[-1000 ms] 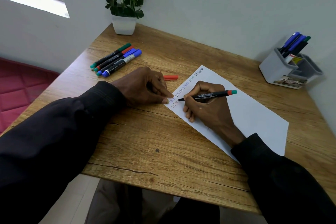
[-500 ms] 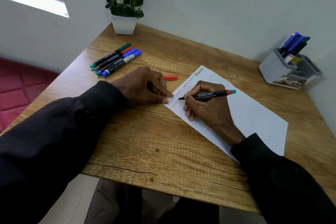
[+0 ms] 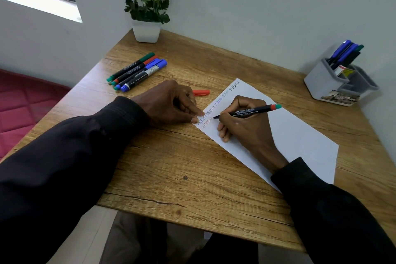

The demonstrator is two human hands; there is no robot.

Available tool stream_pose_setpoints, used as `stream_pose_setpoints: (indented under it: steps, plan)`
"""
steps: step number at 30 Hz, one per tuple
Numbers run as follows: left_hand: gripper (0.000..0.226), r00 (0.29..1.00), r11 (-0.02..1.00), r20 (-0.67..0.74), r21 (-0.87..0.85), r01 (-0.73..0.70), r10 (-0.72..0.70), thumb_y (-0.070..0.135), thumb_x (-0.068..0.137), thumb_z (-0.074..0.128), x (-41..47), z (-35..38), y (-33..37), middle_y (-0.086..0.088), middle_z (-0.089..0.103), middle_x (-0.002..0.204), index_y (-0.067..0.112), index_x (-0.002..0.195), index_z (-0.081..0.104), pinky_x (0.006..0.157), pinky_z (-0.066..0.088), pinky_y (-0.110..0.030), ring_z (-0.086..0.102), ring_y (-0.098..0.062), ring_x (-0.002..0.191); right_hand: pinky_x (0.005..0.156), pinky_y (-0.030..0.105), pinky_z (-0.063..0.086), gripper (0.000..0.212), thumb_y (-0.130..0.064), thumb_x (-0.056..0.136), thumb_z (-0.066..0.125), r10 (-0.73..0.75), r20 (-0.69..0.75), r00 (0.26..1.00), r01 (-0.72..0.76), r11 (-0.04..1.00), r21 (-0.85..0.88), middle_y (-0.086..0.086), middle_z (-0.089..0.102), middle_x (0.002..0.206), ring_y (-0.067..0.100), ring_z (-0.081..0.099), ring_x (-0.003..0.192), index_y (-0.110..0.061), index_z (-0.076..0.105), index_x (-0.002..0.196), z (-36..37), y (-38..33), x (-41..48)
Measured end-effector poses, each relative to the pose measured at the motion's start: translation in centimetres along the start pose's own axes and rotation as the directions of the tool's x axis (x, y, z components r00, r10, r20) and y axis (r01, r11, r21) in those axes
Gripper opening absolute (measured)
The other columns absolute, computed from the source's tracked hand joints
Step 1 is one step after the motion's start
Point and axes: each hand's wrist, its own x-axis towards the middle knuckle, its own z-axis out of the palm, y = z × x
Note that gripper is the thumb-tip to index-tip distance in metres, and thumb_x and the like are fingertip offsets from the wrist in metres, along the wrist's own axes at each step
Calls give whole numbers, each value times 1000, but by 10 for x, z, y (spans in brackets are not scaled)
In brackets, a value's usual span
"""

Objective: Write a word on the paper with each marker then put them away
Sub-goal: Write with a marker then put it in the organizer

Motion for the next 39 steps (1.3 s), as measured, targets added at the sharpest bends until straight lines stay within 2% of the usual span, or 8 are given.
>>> stream_pose_setpoints:
  steps: [6,13,19,22,27,29,32,39]
  plan:
    - [26,1000,1000,8,12,10,-10,18,81,76,1,0,1,12,65,99,21,107,74,78,56,-25,60,-3,91,44,27,50,24,13,95,58,107,-18,994,-100,971,218,21,68,63,27,62,45,1,59,74,-4,-1,6]
    - [22,999,999,-41,-33,30,-31,19,82,74,-1,-2,3,7,70,98,21,104,76,79,56,-31,62,-9,93,51,24,52,10,5,97,59,158,82,984,-178,904,390,18,70,72,21,65,56,6,65,89,-15,-6,12]
    - [20,920,995,-382,-69,68,-89,17,81,75,-1,-5,4,6,70,94,17,102,75,80,57,-29,63,-9,88,66,24,60,11,1,96,62,98,93,991,-130,875,467,20,73,84,22,72,71,7,71,101,-34,-23,15]
    - [27,877,990,-469,40,137,-103,20,80,77,0,-3,2,7,67,98,21,107,72,78,56,-22,61,-7,89,69,30,61,35,-18,94,57,133,106,985,-169,829,532,24,73,94,27,72,78,10,71,109,-40,-28,10]
    - [34,877,965,-464,147,217,-126,28,78,78,6,-2,9,7,62,104,21,110,71,81,54,-23,58,-6,93,49,28,48,17,-10,99,55,164,-49,985,-117,857,501,14,64,70,24,57,61,-1,68,92,-51,-25,0]
    - [31,884,949,-438,175,261,-163,28,79,77,10,1,12,5,63,106,20,109,71,84,56,-29,58,-8,94,53,28,53,9,-8,96,65,121,-67,990,-74,873,481,18,68,75,27,63,64,0,68,94,-57,-25,-3]
    - [26,892,942,-415,186,279,-182,23,80,76,13,2,18,2,65,106,18,105,73,86,57,-33,60,-9,95,72,31,63,32,-14,86,73,62,-46,997,-34,887,460,28,76,97,34,74,81,8,72,108,-66,-25,-10]
    - [23,881,979,-428,-78,188,-203,13,82,73,-2,8,32,6,73,101,19,104,74,77,48,-11,65,-3,93,75,37,65,17,0,96,66,-2,-92,996,31,947,319,25,78,101,44,77,85,8,70,111,-80,-22,-28]
